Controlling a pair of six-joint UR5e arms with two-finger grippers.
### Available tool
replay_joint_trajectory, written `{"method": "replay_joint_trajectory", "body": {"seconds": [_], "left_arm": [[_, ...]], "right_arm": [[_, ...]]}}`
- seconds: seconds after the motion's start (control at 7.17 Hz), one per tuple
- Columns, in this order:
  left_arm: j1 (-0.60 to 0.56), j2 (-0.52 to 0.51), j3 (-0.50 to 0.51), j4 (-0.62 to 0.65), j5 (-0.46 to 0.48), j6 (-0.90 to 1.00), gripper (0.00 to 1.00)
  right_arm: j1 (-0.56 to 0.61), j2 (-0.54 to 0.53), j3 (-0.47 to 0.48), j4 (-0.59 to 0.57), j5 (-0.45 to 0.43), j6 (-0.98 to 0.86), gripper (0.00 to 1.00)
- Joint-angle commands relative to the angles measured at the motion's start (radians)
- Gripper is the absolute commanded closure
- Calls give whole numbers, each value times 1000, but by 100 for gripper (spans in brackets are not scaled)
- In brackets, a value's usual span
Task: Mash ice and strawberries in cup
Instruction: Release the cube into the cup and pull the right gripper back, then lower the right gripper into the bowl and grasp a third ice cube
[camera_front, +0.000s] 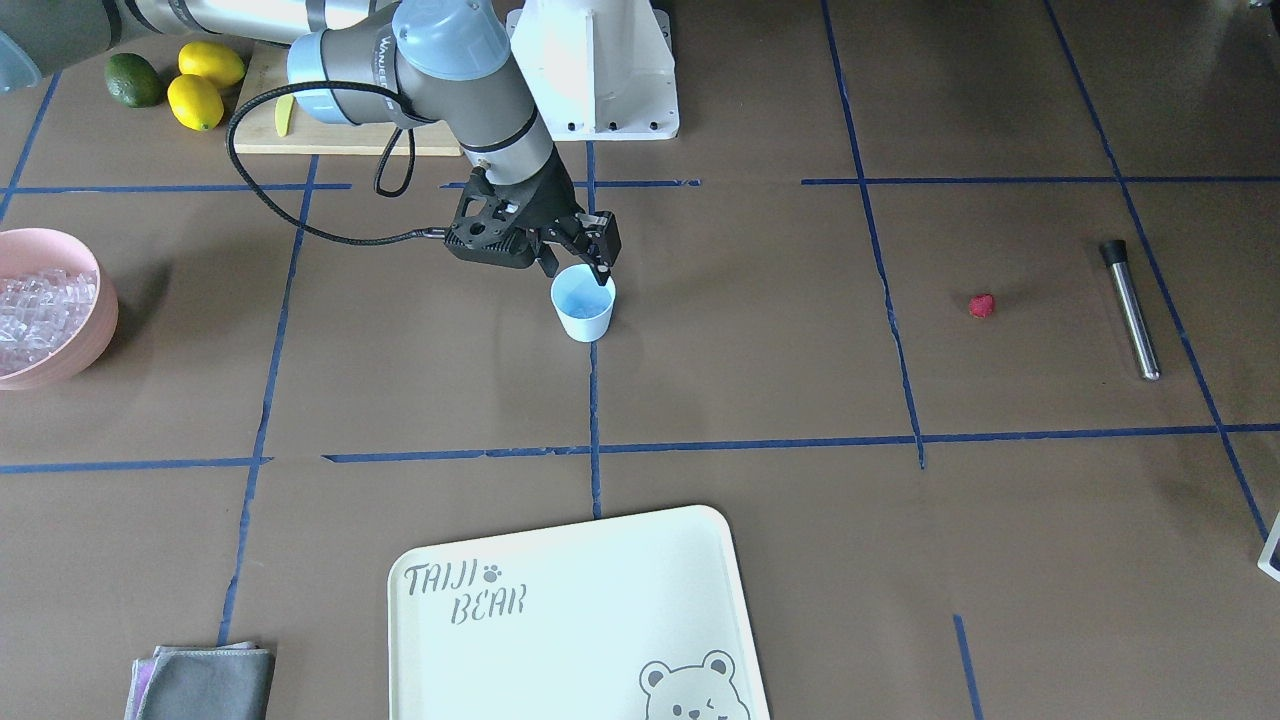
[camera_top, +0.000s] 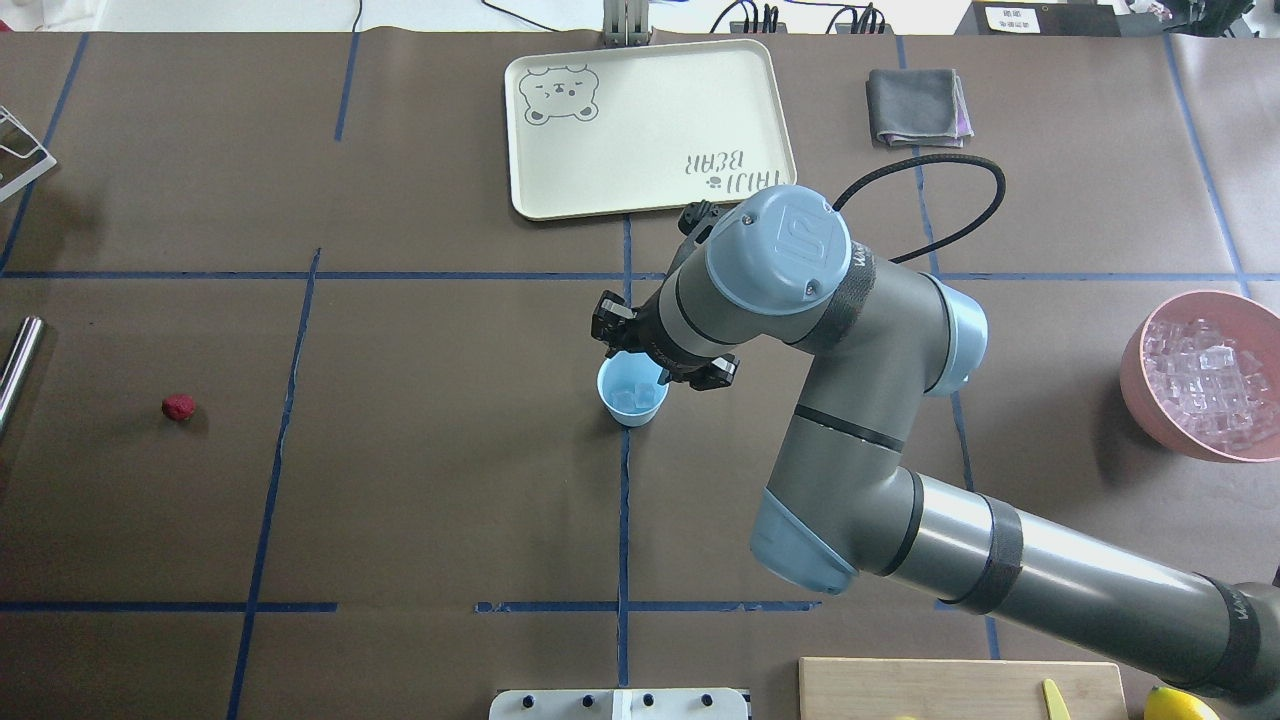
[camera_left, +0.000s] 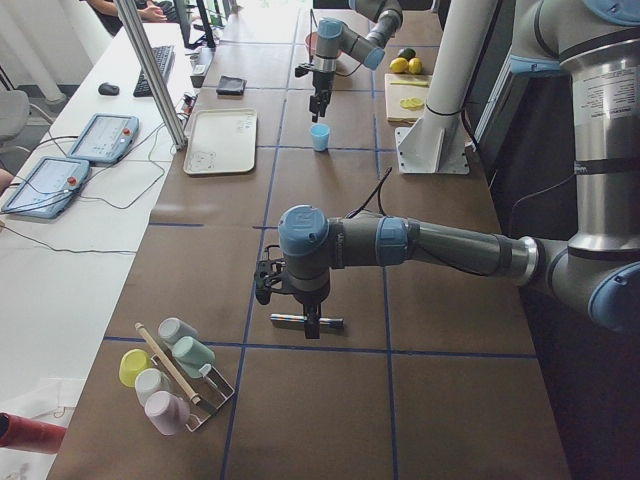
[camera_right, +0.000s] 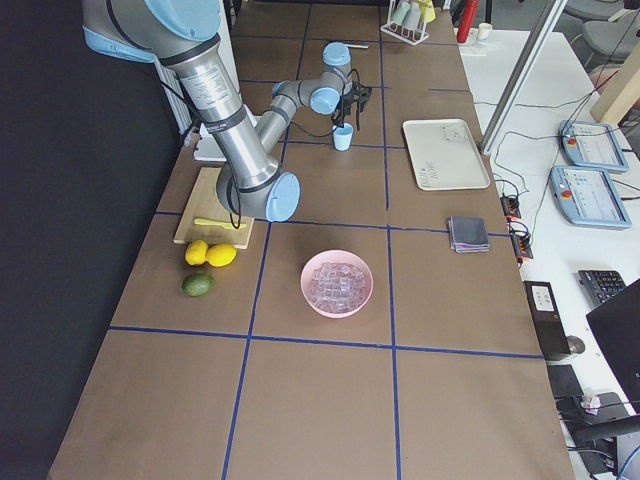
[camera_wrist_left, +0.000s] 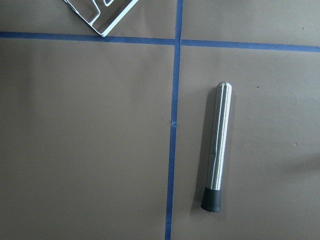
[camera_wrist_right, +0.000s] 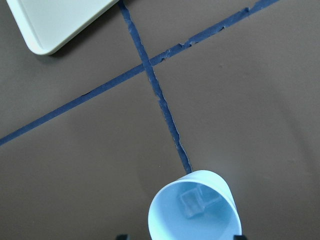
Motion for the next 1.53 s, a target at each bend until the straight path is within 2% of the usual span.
{"method": "replay_joint_trajectory", "body": {"seconds": [0.0, 0.14, 0.28, 0.42, 0.56, 0.7, 0.84, 1.26, 1.4], "left_arm": [[0, 0, -1, 0, 0, -1, 0], [0, 0, -14, 0, -1, -2, 0], [0, 0, -14, 0, -1, -4, 0], [0, 0, -14, 0, -3, -4, 0], [0, 0, -14, 0, -3, -4, 0], [0, 0, -16, 0, -3, -4, 0], [0, 0, -16, 0, -3, -4, 0], [0, 0, -19, 0, -3, -4, 0], [0, 0, -24, 0, -3, -4, 0]], "right_arm": [[41, -61, 77, -13, 33, -4, 16], [125, -220, 192, -13, 121, -66, 16], [240, -394, 275, -13, 248, -262, 6], [332, -531, 314, -9, 310, -438, 1], [438, -663, 314, -3, 362, -672, 1], [525, -747, 302, -7, 371, -870, 1], [582, -792, 271, -9, 371, -995, 1], [597, -824, 138, 1, 325, -1097, 0], [597, -824, 128, 1, 316, -1099, 0]]}}
